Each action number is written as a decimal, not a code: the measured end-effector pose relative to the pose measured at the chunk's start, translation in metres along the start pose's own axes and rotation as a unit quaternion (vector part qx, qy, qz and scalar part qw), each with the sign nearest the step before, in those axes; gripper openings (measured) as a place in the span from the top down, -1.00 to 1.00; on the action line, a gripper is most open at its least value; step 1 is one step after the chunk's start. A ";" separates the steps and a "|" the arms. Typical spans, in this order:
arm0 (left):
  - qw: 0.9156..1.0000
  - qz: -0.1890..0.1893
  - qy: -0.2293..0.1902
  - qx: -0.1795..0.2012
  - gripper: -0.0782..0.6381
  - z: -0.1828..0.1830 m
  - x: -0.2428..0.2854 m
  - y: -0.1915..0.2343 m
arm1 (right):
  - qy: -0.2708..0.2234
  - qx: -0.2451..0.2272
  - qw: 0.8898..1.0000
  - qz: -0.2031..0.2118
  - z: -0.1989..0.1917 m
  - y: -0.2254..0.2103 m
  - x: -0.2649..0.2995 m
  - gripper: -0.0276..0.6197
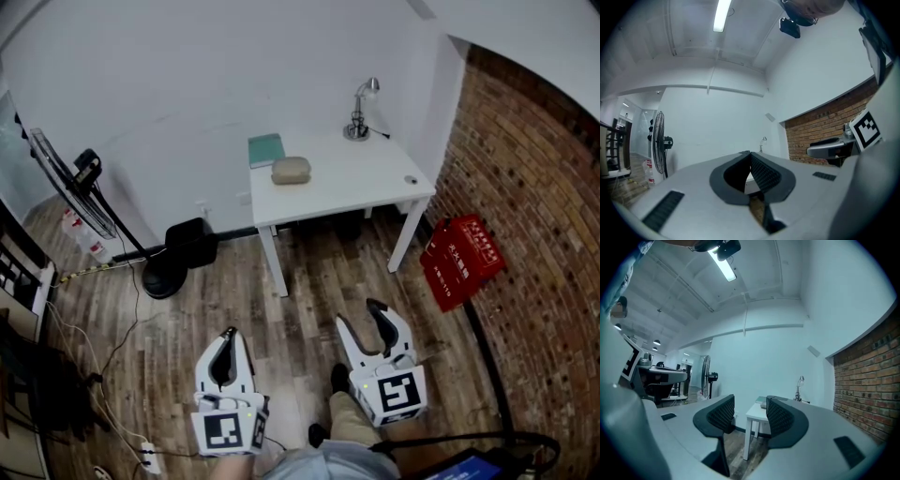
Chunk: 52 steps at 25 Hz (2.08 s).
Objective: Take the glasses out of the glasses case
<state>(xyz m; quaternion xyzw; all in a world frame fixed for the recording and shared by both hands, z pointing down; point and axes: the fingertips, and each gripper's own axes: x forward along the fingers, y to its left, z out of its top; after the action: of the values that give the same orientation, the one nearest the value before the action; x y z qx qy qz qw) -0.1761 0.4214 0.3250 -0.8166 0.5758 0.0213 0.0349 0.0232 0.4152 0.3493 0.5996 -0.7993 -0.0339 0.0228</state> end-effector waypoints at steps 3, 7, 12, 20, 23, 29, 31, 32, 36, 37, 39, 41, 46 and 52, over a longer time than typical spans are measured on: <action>1.000 -0.002 0.003 0.001 0.76 -0.004 0.018 0.003 | 0.005 0.000 1.000 -0.002 -0.005 -0.008 0.016 0.21; 1.000 -0.005 0.015 0.009 0.76 -0.008 0.047 0.005 | 0.010 0.008 1.000 -0.003 -0.014 -0.022 0.043 0.21; 0.999 0.002 0.037 0.019 0.76 -0.023 0.097 0.015 | 0.022 0.019 1.000 -0.005 -0.029 -0.053 0.090 0.21; 0.998 -0.003 0.062 0.033 0.76 -0.035 0.192 0.010 | 0.033 0.041 0.999 -0.001 -0.043 -0.109 0.166 0.22; 0.997 -0.006 0.061 0.039 0.76 -0.031 0.226 0.003 | 0.031 0.047 0.998 0.002 -0.045 -0.128 0.189 0.23; 0.998 -0.001 0.048 0.048 0.76 -0.022 0.277 0.005 | 0.019 0.047 0.999 0.006 -0.042 -0.156 0.235 0.24; 0.998 0.002 0.045 0.051 0.76 -0.019 0.288 0.005 | 0.014 0.045 0.999 0.008 -0.039 -0.164 0.246 0.25; 0.998 0.004 0.043 0.051 0.76 -0.018 0.293 0.004 | 0.012 0.044 0.999 0.008 -0.038 -0.170 0.251 0.25; 0.998 0.009 0.037 0.045 0.76 -0.013 0.309 0.000 | 0.006 0.049 0.999 0.008 -0.037 -0.186 0.266 0.26; 0.998 0.013 0.037 0.044 0.76 -0.012 0.312 0.003 | 0.006 0.050 0.999 0.008 -0.036 -0.187 0.270 0.26; 0.998 0.018 0.040 0.043 0.76 -0.014 0.317 0.011 | 0.007 0.048 0.999 0.009 -0.035 -0.190 0.279 0.27; 0.998 0.019 0.044 0.039 0.76 -0.021 0.322 0.015 | 0.010 0.043 0.999 0.010 -0.035 -0.193 0.287 0.27; 0.997 0.022 0.064 0.023 0.76 -0.046 0.340 0.034 | 0.032 0.036 0.999 0.007 -0.047 -0.194 0.315 0.27; 0.997 0.028 0.075 0.017 0.76 -0.077 0.390 0.079 | 0.055 0.025 0.998 -0.003 -0.071 -0.204 0.373 0.27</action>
<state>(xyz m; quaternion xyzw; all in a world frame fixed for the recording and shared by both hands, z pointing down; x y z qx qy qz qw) -0.1196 0.0224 0.3697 -0.7988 0.5996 -0.0493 0.0050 0.1197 -0.0014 0.4021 0.6030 -0.7959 0.0188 0.0513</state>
